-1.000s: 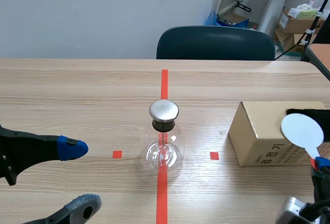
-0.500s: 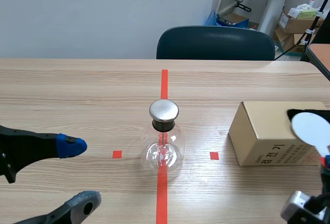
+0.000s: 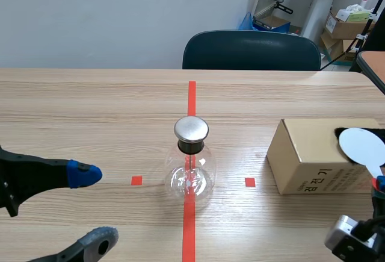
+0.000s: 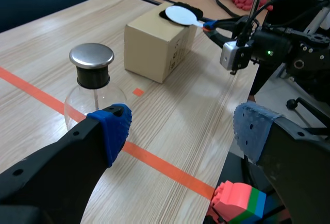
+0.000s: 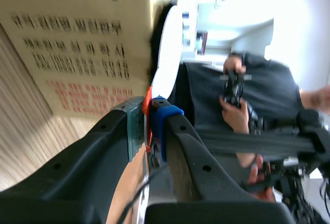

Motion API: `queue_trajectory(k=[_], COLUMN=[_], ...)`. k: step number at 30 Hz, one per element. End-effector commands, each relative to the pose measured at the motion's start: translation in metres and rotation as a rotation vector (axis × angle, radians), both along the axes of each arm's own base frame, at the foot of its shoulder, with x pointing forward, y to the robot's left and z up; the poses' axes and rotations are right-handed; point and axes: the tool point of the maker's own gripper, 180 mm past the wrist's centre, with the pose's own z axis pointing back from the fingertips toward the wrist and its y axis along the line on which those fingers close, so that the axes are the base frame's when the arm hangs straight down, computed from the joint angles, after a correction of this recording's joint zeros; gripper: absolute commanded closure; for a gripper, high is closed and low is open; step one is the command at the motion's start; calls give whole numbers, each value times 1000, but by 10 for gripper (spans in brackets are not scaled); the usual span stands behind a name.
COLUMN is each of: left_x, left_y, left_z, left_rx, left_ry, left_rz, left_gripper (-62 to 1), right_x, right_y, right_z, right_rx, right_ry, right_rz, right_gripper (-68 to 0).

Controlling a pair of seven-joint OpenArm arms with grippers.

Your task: Do the electroscope experiment

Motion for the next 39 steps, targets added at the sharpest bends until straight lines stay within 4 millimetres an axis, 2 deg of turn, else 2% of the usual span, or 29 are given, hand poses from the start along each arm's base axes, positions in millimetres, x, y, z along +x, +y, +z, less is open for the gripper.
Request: queue_trajectory(k=[1,18,28,31,36,39], left_x=[0,6,15,19,24,28], left_y=[-3,1,6,9,10,9], left_z=[7,1,0,0,0,2], left_rx=[-26,-4,26,41,44,39], left_ry=[-8,12,-30,-49,-68,-93], left_rz=[-1,38,90,116,146,167], left_gripper=[-437,-437,-433,-385,-210,-139], right_x=[2,3,21,27,36,39], right_y=[-7,-5,6,15,39,55], right_z=[17,18,55,67,84,91], right_rx=[-37,-38,-36,-25,6,10], right_ry=[-68,-72,-156,-181,-232,-247], right_rz=[-3,8,40,55,92,119], right_gripper=[-8,-8,-8,-9,-9,-9])
